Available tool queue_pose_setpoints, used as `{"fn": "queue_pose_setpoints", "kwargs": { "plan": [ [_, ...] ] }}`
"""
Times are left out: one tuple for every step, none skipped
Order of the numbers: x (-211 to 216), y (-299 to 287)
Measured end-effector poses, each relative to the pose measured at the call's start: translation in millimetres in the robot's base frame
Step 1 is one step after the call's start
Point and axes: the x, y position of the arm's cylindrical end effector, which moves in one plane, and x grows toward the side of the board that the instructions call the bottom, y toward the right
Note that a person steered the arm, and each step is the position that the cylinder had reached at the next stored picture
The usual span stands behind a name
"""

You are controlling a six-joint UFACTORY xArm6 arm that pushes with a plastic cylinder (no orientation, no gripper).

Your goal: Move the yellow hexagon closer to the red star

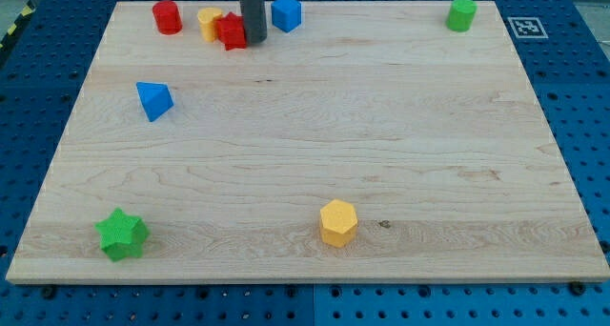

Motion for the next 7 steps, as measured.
{"fn": "queue_pose_setpoints", "kwargs": {
  "plan": [
    [-4,-13],
    [7,-6],
    [76,54],
    [162,117],
    [252,164],
    [325,184],
    [332,184]
  ]
}}
